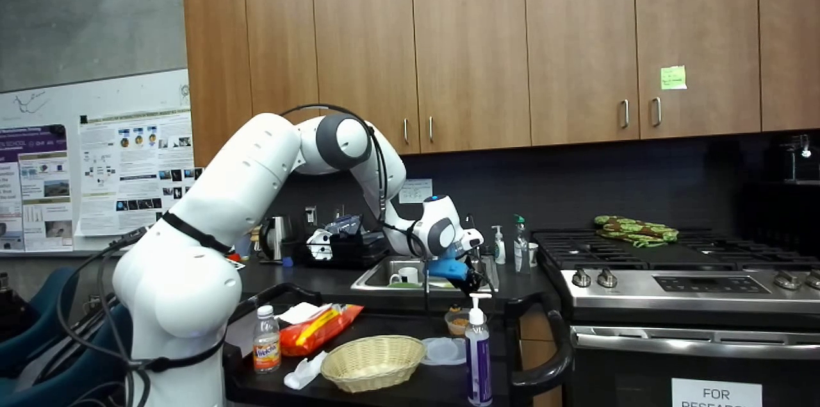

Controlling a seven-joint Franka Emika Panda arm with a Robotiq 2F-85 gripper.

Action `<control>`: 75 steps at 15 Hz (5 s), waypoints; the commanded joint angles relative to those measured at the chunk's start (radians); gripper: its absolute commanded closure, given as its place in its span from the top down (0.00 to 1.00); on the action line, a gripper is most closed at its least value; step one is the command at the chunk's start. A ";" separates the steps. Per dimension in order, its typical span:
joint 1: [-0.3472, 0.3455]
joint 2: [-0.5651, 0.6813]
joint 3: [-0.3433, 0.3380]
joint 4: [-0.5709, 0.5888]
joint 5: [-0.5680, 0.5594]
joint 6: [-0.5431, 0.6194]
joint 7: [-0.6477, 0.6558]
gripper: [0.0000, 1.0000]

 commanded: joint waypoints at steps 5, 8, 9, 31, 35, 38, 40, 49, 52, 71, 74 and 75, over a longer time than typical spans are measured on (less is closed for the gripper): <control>0.045 -0.045 -0.059 -0.027 -0.024 0.037 0.025 0.04; 0.059 -0.048 -0.082 -0.031 -0.027 0.064 0.022 0.04; 0.056 -0.050 -0.078 -0.032 -0.021 0.070 0.014 0.04; -0.192 -0.071 0.216 -0.067 0.184 0.063 -0.160 0.04; -0.263 -0.065 0.289 -0.056 0.257 0.023 -0.230 0.04; -0.300 -0.061 0.325 -0.047 0.311 -0.020 -0.278 0.04; -0.321 -0.059 0.345 -0.042 0.347 -0.047 -0.312 0.04; -0.330 -0.056 0.338 -0.012 0.438 -0.111 -0.380 0.04; -0.288 -0.057 0.281 -0.008 0.395 -0.086 -0.342 0.04; -0.115 -0.032 0.090 0.023 0.156 -0.086 -0.242 0.51; -0.107 -0.036 0.082 0.018 0.146 -0.085 -0.231 0.63; -0.100 -0.041 0.075 0.015 0.141 -0.084 -0.222 0.69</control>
